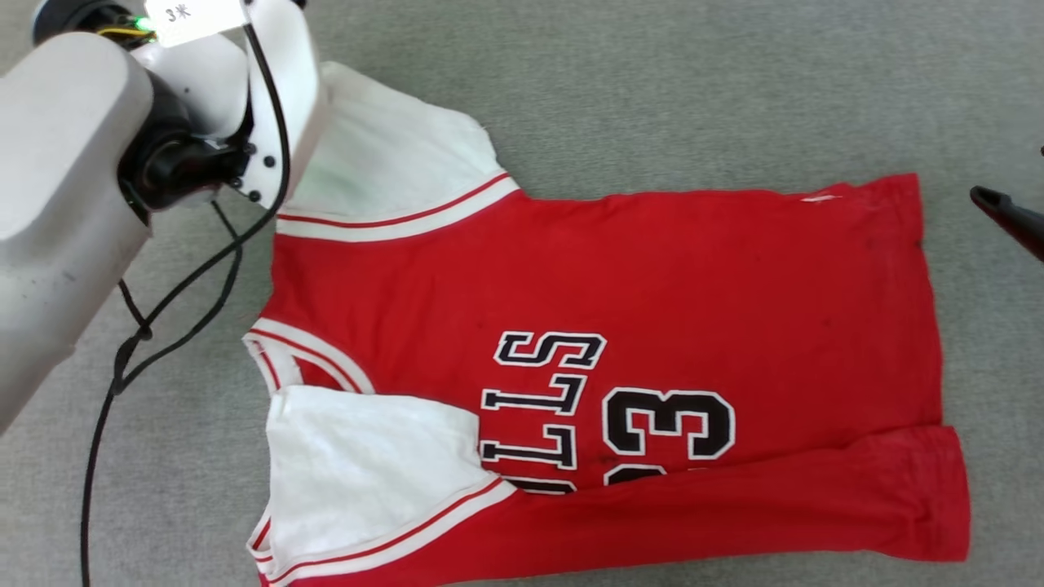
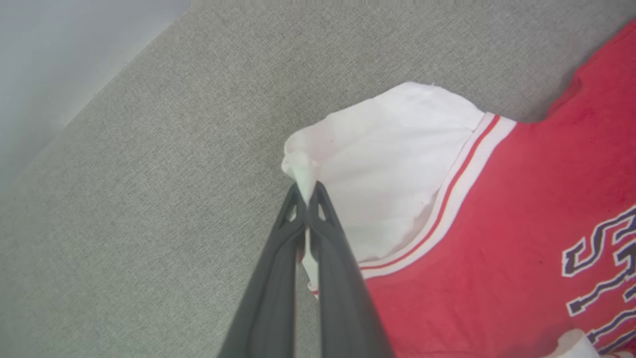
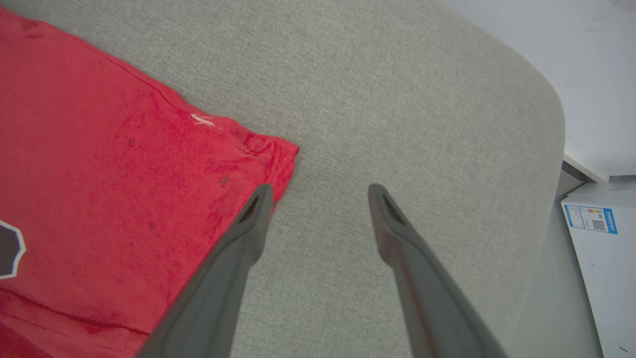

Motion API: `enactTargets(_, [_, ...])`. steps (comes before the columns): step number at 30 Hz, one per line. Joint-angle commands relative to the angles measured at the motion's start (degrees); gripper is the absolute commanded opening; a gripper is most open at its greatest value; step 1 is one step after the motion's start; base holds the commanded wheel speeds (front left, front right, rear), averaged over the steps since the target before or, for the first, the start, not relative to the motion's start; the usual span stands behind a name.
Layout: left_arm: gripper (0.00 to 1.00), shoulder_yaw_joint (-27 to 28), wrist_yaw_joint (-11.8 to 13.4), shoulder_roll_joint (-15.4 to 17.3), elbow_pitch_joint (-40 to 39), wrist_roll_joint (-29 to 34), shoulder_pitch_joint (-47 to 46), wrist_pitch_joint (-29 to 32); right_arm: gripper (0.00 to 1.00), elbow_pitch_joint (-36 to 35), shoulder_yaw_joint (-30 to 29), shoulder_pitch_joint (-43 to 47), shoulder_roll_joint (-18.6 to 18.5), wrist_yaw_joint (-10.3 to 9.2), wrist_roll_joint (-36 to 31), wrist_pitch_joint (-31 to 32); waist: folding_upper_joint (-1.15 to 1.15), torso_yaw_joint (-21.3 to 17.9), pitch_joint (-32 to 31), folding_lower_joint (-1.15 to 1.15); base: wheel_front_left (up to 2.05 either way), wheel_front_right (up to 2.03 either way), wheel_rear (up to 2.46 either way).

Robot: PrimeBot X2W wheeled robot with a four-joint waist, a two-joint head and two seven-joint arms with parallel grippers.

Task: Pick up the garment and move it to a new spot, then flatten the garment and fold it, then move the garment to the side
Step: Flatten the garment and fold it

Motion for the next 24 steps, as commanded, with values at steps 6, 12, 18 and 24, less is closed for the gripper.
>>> enactTargets(6, [0.0,-1.0,-0.12,-0.62,-3.0,0.32,-1.39,-1.88,1.0,7.62,6.46,-8.27,1.6,-0.02,3.86,10.59,0.0,3.08,2.54,0.0,0.0,0.0,0.0])
enactTargets(12, [0.0,-1.75,-0.13,-0.59,-4.23,-0.02,-2.72,-3.13,1.0,14.85,10.91,-10.61,5.63,-0.02,3.72,10.63,0.0,4.54,4.54,0.0,0.0,0.0,0.0])
enactTargets(18, [0.0,-2.28,-0.1,-0.31,-3.75,-0.52,-3.05,-4.61,1.0,20.38,18.65,-6.89,7.44,0.07,5.61,8.92,0.0,4.93,5.34,0.0,0.0,0.0,0.0])
enactTargets(24, [0.0,-2.82,-0.1,0.0,-2.98,-1.31,-1.41,-7.6,0.0,21.95,19.61,-10.47,6.07,-0.02,5.63,0.8,0.0,4.35,2.57,0.0,0.0,0.0,0.0])
